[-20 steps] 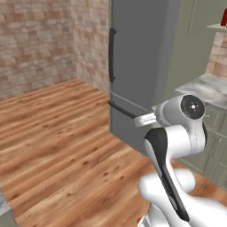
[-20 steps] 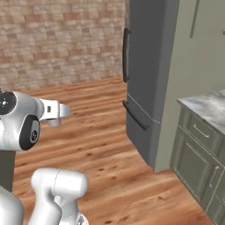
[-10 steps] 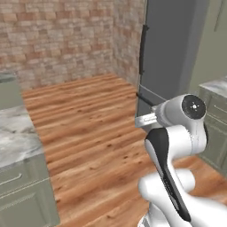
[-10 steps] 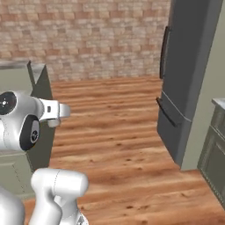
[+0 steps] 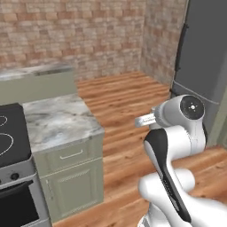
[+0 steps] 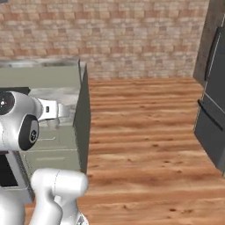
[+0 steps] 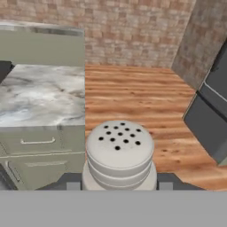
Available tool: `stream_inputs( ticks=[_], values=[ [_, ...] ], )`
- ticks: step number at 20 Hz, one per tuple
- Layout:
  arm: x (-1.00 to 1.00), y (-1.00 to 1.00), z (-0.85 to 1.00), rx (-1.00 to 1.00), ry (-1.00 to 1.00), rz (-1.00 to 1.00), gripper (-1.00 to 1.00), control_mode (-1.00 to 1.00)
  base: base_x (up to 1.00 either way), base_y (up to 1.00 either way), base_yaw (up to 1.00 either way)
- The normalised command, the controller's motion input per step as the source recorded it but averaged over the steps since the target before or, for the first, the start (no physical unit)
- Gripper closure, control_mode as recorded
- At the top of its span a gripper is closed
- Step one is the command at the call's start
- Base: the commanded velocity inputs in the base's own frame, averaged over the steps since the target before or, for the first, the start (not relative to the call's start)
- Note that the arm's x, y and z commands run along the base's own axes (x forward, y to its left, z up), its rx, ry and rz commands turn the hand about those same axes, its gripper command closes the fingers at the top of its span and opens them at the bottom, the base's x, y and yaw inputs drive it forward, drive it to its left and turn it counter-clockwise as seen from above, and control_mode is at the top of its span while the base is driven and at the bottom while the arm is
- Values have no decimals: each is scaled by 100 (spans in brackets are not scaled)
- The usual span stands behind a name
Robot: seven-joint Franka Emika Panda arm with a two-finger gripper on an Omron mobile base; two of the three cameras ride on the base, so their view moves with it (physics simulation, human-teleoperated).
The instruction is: Collect the turmeric, ketchup, and shaker from the cabinet and place them next to the stove.
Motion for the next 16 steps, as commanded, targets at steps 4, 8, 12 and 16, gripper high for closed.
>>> stream_inputs(
  ticks=[4, 8, 12, 16],
  values=[
    [0, 0, 0, 0, 0, 0, 100, 100, 13, 94, 19],
    [0, 0, 0, 0, 0, 0, 100, 100, 82, 47, 16],
    [0, 0, 0, 0, 0, 0, 100, 100, 85, 12, 21],
    [0, 0, 0, 0, 0, 0, 100, 100, 62, 6, 23]
  ],
)
